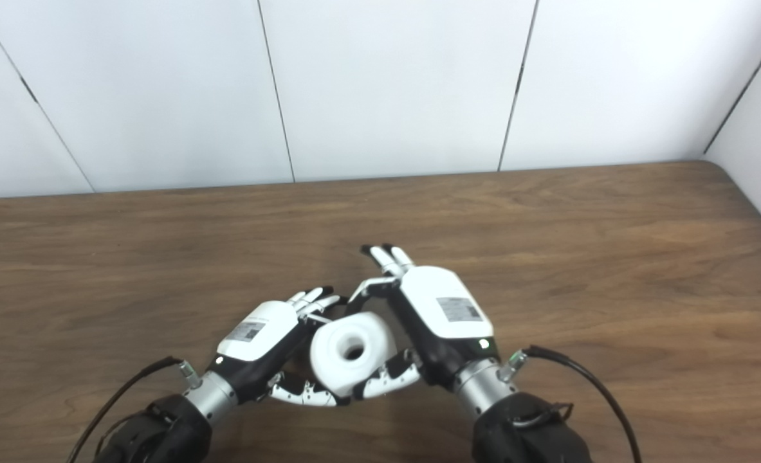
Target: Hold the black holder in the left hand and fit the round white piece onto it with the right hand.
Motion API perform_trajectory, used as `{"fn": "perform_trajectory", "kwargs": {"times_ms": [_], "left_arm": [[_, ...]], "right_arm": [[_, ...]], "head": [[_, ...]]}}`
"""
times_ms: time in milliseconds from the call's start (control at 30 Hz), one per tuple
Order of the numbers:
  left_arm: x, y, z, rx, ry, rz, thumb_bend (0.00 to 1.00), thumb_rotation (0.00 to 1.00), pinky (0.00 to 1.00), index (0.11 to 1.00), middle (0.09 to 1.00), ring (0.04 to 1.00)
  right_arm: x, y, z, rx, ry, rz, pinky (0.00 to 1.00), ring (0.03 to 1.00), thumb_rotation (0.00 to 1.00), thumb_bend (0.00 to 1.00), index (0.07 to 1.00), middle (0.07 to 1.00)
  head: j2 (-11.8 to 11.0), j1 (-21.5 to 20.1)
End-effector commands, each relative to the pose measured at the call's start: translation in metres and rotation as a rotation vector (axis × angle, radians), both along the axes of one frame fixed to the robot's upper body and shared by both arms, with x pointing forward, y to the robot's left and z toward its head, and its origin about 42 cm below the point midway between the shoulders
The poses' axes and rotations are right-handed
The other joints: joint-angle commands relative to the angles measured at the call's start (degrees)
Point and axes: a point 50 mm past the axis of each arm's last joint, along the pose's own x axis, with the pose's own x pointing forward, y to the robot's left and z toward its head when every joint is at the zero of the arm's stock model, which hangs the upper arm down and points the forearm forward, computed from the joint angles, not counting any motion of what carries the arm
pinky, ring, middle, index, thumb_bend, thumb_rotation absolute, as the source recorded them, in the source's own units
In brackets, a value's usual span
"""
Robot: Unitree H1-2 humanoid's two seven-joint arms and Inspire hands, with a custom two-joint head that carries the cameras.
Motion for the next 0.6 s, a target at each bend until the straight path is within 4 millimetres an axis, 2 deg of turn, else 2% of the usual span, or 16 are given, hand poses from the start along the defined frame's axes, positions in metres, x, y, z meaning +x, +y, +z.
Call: {"fn": "perform_trajectory", "kwargs": {"times_ms": [0, 233, 567], "left_arm": [[-0.002, -0.005, 0.008, -0.007, -0.028, -0.027, 0.52, 0.05, 1.00, 0.482, 0.939, 1.000], [-0.002, -0.004, 0.009, -0.002, -0.022, -0.028, 0.52, 0.05, 1.00, 0.482, 0.942, 1.000], [0.000, -0.005, 0.009, -0.008, -0.027, -0.028, 0.52, 0.05, 1.00, 0.482, 0.937, 1.000]], "right_arm": [[0.007, 0.000, 0.001, -0.001, -0.030, -0.017, 0.81, 1.000, 0.14, 0.51, 0.480, 0.978], [0.016, -0.006, -0.001, -0.015, -0.039, -0.048, 0.81, 1.000, 0.14, 0.51, 0.481, 0.979], [0.016, -0.012, 0.001, -0.021, -0.043, -0.056, 0.81, 0.996, 0.14, 0.51, 0.480, 0.971]], "head": [[0.02, 0.07], [0.07, -0.25], [0.12, 0.03]]}}
